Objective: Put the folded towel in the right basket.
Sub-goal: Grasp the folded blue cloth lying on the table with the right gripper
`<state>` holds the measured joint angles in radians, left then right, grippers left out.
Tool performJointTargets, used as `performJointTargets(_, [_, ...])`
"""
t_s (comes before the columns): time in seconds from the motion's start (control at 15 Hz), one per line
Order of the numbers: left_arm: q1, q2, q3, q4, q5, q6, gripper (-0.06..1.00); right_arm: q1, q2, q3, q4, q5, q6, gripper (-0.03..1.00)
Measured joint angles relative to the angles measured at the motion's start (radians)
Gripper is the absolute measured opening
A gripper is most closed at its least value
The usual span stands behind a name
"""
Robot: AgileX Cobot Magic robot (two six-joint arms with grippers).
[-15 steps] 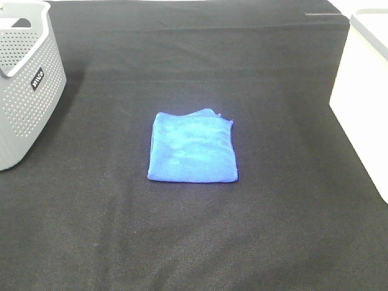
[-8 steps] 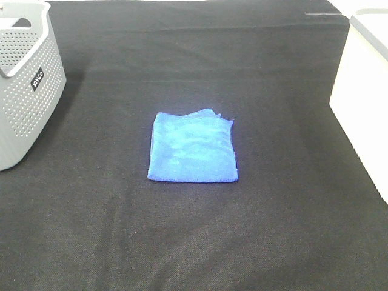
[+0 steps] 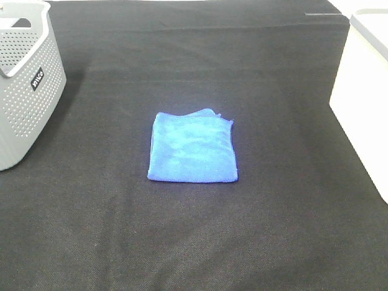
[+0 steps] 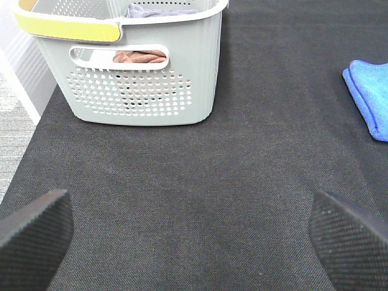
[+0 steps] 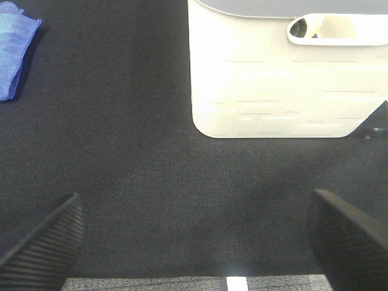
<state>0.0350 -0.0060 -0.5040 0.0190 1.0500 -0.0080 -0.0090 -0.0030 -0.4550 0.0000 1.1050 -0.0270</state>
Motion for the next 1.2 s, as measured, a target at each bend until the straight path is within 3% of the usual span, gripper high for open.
performJointTargets(1.07, [0.0, 0.0, 0.0, -0.019, 0.0, 0.026, 0.99, 0.0, 0.0, 0.0, 0.0, 0.0, 0.0, 0.96])
performJointTargets(1.2, [0.0, 0.0, 0.0, -0.019, 0.0, 0.026, 0.99, 0.0, 0.114, -0.037, 0.0, 0.005, 0.0, 0.96])
